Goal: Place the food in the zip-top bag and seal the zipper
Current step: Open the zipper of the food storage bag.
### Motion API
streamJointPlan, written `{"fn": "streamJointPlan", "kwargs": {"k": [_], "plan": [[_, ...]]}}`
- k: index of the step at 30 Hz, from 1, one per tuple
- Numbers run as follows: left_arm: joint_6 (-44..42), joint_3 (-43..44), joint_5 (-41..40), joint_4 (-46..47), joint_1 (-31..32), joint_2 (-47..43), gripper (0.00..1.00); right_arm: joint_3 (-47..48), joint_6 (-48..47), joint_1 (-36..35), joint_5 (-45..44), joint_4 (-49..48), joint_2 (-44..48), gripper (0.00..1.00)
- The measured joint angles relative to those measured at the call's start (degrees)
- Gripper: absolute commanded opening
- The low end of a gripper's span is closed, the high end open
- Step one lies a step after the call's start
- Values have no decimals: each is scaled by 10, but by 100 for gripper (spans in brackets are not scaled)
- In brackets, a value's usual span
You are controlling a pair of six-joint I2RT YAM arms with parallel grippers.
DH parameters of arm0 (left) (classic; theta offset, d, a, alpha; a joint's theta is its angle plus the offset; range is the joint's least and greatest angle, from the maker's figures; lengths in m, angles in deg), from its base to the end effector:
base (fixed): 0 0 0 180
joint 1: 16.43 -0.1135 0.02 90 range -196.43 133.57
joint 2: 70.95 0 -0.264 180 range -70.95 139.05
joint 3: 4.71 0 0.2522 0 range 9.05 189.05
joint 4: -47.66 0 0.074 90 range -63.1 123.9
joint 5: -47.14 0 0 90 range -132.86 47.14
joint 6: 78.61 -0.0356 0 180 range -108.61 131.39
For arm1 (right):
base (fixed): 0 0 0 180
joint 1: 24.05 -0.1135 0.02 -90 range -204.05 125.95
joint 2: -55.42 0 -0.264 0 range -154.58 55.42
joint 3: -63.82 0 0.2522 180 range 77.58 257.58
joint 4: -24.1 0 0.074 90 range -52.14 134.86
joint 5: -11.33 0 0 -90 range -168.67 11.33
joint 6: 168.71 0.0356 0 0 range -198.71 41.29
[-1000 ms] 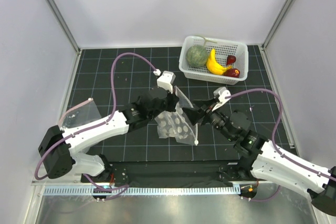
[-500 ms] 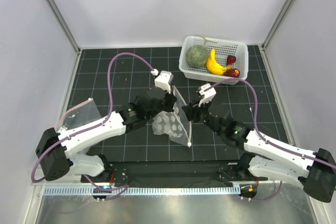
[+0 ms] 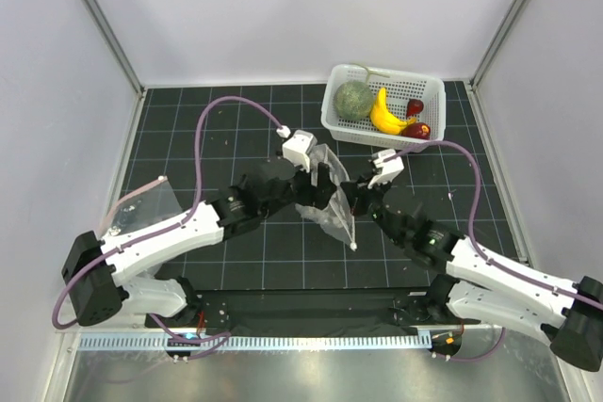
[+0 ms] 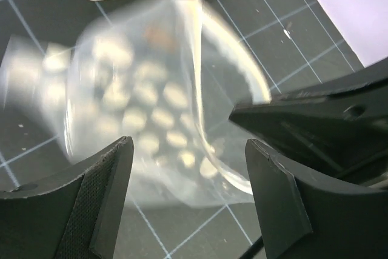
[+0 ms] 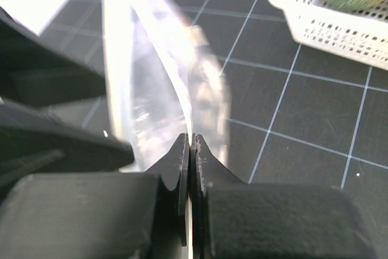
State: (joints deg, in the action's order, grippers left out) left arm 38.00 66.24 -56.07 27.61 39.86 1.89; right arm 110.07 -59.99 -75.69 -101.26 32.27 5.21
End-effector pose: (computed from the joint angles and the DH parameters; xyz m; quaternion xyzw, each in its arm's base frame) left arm 0.1705 -0.2408 0.3168 0.1486 0.8123 -0.2965 0.4798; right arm 0.1393 0.1539 0.2765 -0.0981 0.7664 0.2305 0.5915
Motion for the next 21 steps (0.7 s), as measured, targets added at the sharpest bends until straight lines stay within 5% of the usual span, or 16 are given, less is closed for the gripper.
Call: {"fn": "streamJointPlan", "kwargs": {"k": [10,18,21], "plan": [[-6,7,-50,0,81,62,69,-45,39,0,-21,-57,73,1],[-16,8,-105,0,81,59,48,-46,50,0,-3,-75,51,1],[-16,8,-115,-1,81,48,33,-45,54,0,-10,-72,43,1]]}}
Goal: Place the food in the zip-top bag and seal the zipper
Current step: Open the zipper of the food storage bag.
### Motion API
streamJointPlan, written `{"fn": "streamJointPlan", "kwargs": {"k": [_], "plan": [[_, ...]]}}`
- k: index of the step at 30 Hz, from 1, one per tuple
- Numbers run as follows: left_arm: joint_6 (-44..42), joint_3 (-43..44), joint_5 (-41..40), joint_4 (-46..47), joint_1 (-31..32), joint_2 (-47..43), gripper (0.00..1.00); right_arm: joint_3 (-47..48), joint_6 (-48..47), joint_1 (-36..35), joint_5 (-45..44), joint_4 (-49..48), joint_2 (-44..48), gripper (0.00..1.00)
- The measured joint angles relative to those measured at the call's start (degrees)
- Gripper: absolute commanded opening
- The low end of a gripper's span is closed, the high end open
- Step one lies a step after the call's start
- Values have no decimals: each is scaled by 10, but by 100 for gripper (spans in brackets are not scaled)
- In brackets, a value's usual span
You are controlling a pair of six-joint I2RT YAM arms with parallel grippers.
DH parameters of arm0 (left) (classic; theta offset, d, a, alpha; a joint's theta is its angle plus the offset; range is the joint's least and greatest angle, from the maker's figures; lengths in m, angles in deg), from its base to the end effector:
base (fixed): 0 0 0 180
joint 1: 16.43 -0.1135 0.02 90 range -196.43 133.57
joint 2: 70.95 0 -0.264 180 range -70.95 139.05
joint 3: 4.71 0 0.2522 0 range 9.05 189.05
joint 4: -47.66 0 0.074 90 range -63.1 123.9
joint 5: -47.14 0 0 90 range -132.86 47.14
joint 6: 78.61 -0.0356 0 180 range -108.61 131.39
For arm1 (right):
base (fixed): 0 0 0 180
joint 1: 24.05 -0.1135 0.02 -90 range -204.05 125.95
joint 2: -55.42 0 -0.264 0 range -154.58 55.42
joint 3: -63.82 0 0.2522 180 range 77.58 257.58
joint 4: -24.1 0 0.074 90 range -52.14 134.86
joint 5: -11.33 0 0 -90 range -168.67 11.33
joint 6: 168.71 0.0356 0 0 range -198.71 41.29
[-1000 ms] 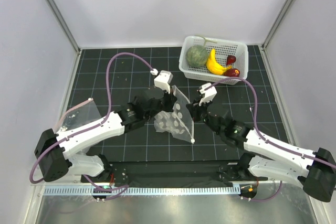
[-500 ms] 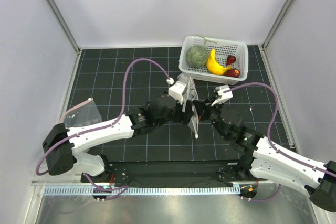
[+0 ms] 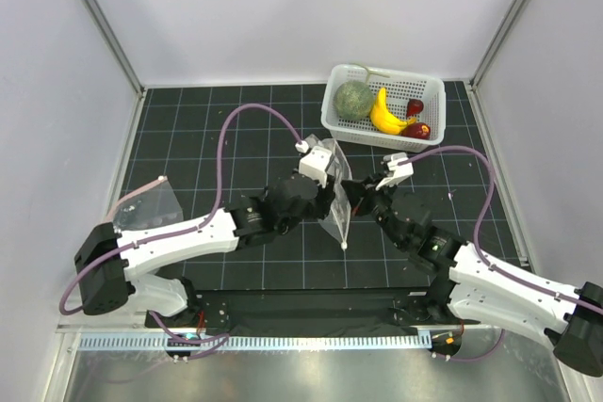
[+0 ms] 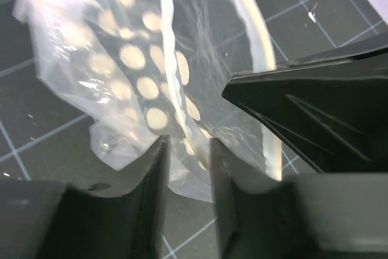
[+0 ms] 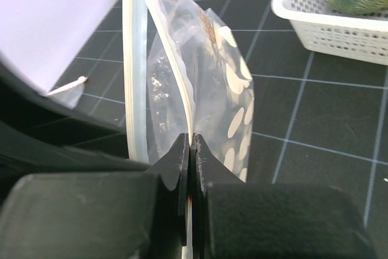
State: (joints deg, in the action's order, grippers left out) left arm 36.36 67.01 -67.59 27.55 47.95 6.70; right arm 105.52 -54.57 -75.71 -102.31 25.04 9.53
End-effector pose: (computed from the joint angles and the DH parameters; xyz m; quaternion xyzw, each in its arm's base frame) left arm 0.1474 -0.2730 0.2987 0.1726 0.8183 -0.2346 0.4956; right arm 0.1315 0.1433 0.2751 -0.0376 0.7345 0.2864 0.6140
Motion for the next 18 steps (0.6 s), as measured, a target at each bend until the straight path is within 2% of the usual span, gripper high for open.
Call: {"fn": "streamJointPlan", "kwargs": {"k": [1,4,9,11,13,18], "plan": [[0,0,-3,0,0,-6,20,0,0,0,-5,1,-3,1],[-2,0,-12,0,0,-23,1,6,1,0,-27,19,-19,1],[-4,1,-30,-13,0,-29,1,19,3,0,-51,40,-39,1],[-7,4,-33,-23,0,-28,26,20,3,0,-56,43,-40,1],[-8,10,-31,-26,0,-24,43,20,4,0,-58,43,-40,1],[-2,16,-10,-24,0,-15,52,20,4,0,-54,42,-39,1]]}}
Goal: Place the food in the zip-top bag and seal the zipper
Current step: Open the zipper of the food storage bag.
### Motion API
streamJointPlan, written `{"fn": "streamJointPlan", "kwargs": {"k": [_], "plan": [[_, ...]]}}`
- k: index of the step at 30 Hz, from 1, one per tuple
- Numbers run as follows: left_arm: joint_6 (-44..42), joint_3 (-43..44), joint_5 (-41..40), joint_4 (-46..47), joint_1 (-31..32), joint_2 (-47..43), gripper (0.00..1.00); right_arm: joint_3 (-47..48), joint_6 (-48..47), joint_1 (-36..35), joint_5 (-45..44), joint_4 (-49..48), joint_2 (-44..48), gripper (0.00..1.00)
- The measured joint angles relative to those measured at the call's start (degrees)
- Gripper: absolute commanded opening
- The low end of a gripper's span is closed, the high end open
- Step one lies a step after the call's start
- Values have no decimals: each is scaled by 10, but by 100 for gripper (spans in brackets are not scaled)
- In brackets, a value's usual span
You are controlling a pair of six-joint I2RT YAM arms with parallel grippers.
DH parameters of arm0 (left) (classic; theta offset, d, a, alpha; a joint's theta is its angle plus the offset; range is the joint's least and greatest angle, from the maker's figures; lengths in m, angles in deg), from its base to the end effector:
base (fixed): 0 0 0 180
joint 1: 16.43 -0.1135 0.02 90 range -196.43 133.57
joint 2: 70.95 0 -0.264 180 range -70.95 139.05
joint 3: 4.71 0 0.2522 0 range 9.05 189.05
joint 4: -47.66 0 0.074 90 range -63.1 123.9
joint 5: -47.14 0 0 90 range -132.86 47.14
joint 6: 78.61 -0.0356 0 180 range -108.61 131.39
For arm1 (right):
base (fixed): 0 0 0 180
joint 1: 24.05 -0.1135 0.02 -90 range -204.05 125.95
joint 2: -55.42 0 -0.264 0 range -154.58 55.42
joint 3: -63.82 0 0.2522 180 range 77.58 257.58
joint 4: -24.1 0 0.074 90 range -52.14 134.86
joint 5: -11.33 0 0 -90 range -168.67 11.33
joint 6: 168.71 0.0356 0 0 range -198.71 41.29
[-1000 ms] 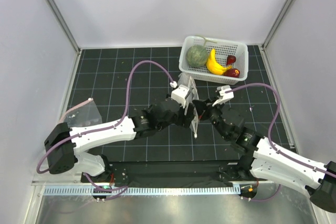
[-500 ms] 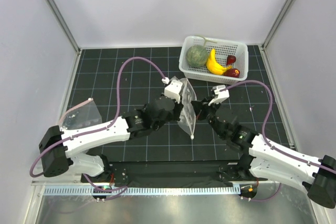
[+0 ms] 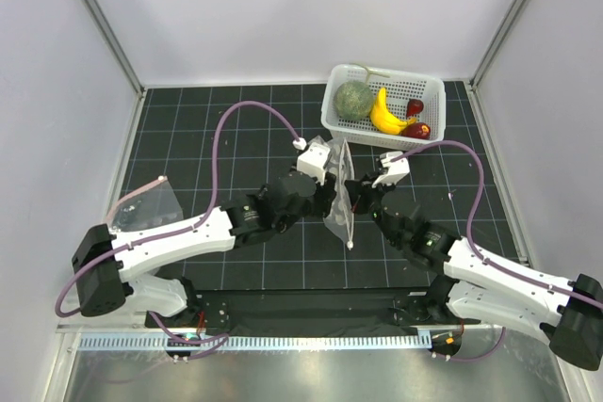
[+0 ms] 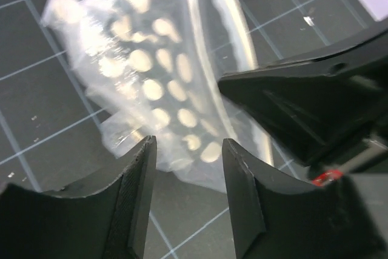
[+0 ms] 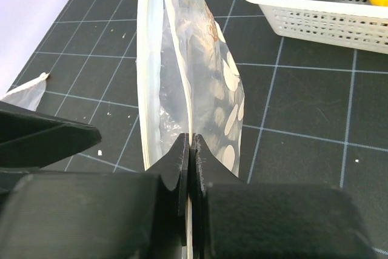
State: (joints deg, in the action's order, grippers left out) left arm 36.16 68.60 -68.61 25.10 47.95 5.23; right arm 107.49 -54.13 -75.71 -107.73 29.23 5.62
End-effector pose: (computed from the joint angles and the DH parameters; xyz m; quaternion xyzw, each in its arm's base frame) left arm 0.1457 -0.2680 0.3117 0.1673 0.8157 -0.2313 0.5031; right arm 0.1398 0.1488 0.2677 -0.0205 0.7648 0.2265 0.6028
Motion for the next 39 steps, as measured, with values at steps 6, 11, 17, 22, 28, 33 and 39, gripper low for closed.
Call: {"fn": "streamJointPlan", "kwargs": {"k": [6,11,17,22,28,33,39], "plan": [[0,-14,35,37,0,0,52,0,0,0,24,-9,1,1],[0,-24,45,59,0,1,50,0,0,0,47,-17,1,1],[-2,-23,8,63,0,34,33,0,-2,0,71,-28,2,1],[6,1,-35,28,0,79,0,0,-2,0,66,-30,20,1],[5,58,-60,-58,0,87,0,0,9,0,-7,-15,26,1],[5,156,-79,-178,0,87,0,18,27,0,-82,23,-37,1],[9,226,-159,-320,0,104,0,45,40,18,-98,50,-117,1]]}}
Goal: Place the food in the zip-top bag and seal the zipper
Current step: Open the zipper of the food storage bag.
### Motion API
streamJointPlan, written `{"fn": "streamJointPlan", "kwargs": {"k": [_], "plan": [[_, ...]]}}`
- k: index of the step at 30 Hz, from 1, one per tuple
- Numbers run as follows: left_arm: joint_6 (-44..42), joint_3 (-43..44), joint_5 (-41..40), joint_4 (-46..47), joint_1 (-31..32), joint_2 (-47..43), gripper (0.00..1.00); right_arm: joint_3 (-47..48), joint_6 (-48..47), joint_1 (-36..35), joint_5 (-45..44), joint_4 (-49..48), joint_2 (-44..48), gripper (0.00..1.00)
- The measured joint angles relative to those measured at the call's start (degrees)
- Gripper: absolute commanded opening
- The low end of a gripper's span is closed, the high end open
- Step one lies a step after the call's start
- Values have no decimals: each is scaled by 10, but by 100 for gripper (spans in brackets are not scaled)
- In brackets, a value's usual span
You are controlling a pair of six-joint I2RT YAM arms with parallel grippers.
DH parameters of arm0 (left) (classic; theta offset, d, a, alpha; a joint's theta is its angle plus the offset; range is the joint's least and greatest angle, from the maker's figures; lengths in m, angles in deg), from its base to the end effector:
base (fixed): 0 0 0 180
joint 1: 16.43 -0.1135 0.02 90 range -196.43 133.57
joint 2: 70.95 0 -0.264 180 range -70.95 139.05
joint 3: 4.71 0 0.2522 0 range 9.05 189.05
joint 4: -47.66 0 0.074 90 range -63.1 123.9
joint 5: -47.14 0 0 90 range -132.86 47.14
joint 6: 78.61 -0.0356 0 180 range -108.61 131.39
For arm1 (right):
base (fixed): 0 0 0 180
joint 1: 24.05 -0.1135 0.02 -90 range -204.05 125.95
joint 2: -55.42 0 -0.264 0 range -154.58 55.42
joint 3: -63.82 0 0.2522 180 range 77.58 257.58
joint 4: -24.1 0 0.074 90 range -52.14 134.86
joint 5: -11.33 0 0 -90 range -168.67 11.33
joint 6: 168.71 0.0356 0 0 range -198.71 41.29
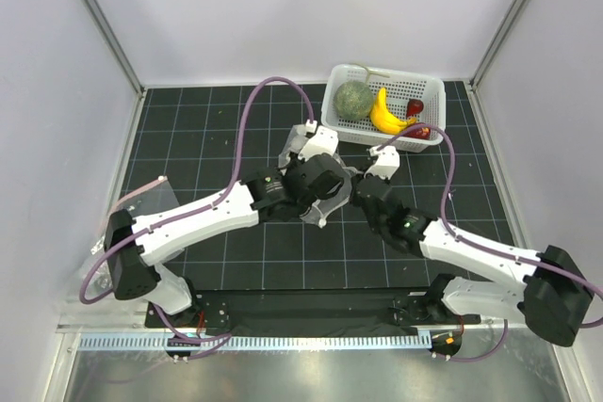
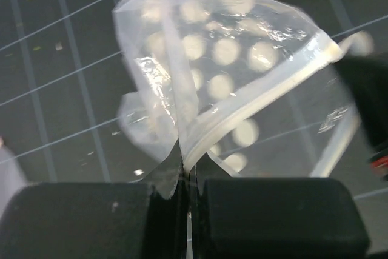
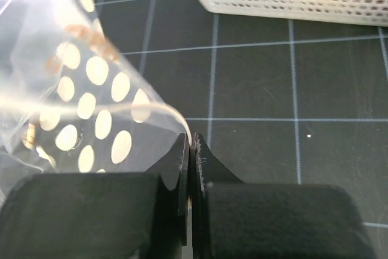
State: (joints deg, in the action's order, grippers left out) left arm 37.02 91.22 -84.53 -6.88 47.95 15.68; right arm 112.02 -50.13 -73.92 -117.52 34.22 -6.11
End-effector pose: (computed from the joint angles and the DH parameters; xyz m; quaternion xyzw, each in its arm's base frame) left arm 0.1615 -0.2821 0.3464 0.1589 0.8602 -0.0191 0.4842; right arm 0.1672 0.1637 0.2469 0.0337 0.8086 0.1118 0.5767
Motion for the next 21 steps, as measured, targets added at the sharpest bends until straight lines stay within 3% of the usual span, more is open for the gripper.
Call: {"fn": "streamJointPlan", "kwargs": {"k": [4,8,12,13,16,21], "plan": [[7,14,-31,-64,0,33,0,26,22,59,31,19,-57,1],[12,14,-31,-81,1,57,0,41,53,138,129,15,-97,1],[12,14,-38,-90,-8,60,0,40,52,157,204,9,-96,16],[12,14,-40,-93,-13,60,0,38,49,158,219,4,-94,27],[11,14,-35,-97,-33,60,0,25,37,164,260,-13,-87,43],[6,14,12,-87,-67,65,0,13,23,166,322,-34,-87,52]]}}
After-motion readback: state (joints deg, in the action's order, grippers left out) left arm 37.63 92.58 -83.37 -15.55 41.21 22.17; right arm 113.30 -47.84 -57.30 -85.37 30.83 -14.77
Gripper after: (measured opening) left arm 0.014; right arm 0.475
